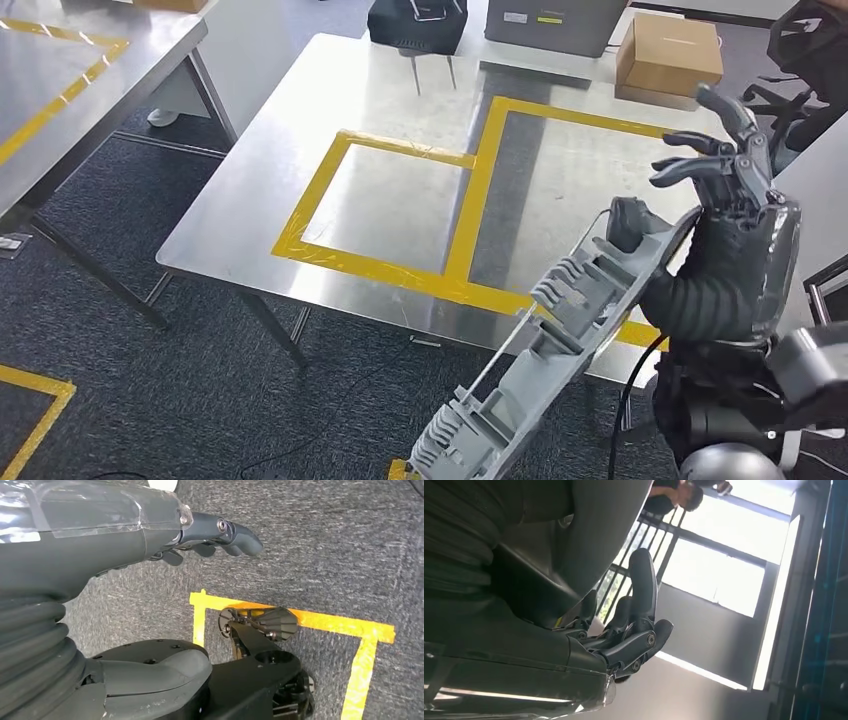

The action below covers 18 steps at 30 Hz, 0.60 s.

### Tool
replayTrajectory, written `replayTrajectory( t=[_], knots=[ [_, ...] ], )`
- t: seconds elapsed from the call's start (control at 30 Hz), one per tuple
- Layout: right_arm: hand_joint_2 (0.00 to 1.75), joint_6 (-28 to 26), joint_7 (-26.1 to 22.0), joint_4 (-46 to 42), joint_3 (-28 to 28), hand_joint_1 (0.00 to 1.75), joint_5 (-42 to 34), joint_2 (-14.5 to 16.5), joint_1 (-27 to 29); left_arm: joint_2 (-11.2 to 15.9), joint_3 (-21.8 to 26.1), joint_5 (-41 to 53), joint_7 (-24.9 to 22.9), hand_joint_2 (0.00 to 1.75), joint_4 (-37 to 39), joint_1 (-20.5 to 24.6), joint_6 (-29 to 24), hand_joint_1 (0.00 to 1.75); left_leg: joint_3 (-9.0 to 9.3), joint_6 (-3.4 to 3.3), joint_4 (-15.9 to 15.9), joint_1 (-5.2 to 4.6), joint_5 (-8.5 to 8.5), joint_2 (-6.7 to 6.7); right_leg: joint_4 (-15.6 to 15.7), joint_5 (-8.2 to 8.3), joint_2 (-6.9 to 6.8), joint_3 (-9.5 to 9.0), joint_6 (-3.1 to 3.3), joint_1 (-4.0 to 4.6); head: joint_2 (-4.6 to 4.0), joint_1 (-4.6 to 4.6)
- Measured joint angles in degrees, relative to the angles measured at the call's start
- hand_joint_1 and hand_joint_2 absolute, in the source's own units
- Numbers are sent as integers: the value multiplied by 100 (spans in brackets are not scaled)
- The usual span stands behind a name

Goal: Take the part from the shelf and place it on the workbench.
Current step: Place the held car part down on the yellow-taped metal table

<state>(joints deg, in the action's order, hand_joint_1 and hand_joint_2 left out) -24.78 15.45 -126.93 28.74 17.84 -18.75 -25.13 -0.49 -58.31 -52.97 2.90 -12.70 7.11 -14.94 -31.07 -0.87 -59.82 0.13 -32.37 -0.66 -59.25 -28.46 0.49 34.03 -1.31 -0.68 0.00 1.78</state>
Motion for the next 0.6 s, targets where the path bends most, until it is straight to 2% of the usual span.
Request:
replayTrajectory(
  t=[0.13,0.33,0.43,0.6],
  knots=[
    [175,391,546,428,148,175,-263,-131,-1174,-13,-33,73,-35,175,0,30,50,0,6,0,0,-1,1,-18,2,10,11,-1,-3,0,0,-8],
    [175,583,959,1153,396,175,-358,-215,-2366,-53,-129,166,-172,175,0,55,107,0,8,0,0,0,2,-23,2,12,12,-3,-2,0,0,-7],
    [175,615,991,1463,503,175,-363,-221,-2707,-72,-146,182,-179,175,0,64,114,0,8,0,0,1,2,-19,3,11,11,-3,-2,1,0,-5],
    [175,669,1086,1832,695,175,-382,-233,-2970,-84,-172,199,-217,175,0,78,126,0,6,-1,1,1,1,-12,9,11,11,-3,-1,0,0,-4]
  ],
)
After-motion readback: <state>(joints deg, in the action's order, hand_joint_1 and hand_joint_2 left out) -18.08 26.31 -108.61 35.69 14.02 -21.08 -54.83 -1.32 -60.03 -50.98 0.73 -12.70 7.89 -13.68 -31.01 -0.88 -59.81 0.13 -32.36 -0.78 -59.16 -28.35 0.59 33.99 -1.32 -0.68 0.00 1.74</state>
